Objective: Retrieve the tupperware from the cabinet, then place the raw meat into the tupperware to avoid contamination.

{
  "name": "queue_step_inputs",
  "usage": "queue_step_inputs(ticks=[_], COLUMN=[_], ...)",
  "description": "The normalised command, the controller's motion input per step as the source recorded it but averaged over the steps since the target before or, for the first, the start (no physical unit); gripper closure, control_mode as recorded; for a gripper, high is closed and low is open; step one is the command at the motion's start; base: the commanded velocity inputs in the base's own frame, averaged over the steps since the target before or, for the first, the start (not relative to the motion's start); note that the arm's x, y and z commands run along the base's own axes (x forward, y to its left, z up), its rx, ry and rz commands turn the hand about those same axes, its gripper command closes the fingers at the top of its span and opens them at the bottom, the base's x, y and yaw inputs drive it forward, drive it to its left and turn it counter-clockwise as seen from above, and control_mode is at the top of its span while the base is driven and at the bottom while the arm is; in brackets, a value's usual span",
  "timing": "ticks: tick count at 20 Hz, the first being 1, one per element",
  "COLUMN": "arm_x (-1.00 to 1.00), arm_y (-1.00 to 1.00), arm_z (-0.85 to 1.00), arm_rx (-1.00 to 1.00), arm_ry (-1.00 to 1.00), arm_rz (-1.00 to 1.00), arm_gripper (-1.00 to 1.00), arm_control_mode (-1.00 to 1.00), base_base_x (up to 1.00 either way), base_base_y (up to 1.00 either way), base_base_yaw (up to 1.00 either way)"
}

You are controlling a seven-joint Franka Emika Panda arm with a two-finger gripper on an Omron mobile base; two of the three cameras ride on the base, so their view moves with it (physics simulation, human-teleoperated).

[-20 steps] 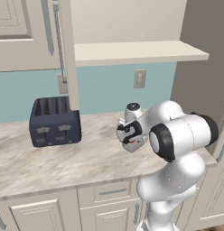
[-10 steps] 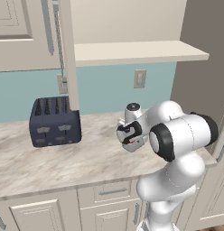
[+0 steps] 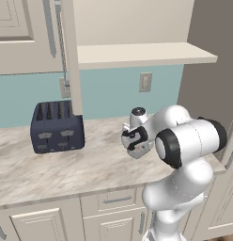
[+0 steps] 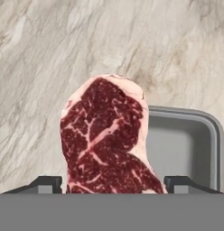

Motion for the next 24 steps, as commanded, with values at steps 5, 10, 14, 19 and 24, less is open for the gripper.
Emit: queue_step_inputs(ticks=[5,10,14,19,24], arm_x=[-0.03,-0.06,-0.23,-0.32,-0.33], arm_y=[0.0,-0.01,-0.07,-0.07,-0.04], arm_z=[0.0,0.0,0.05,0.1,0.09], arm_rx=[0.0,0.0,0.0,0.0,0.0], arm_ry=[0.0,0.0,-0.02,-0.03,-0.02], arm_rz=[0.0,0.0,0.0,0.0,0.0], arm_gripper=[-1.0,-1.0,-1.0,-1.0,-1.0], arm_control_mode=[-1.0,-1.0,-1.0,-1.0,-1.0], base_base_x=[0.0,0.0,0.0,0.0,0.0], base_base_y=[0.0,0.0,0.0,0.0,0.0], base_base_yaw=[0.0,0.0,0.0,0.0,0.0])
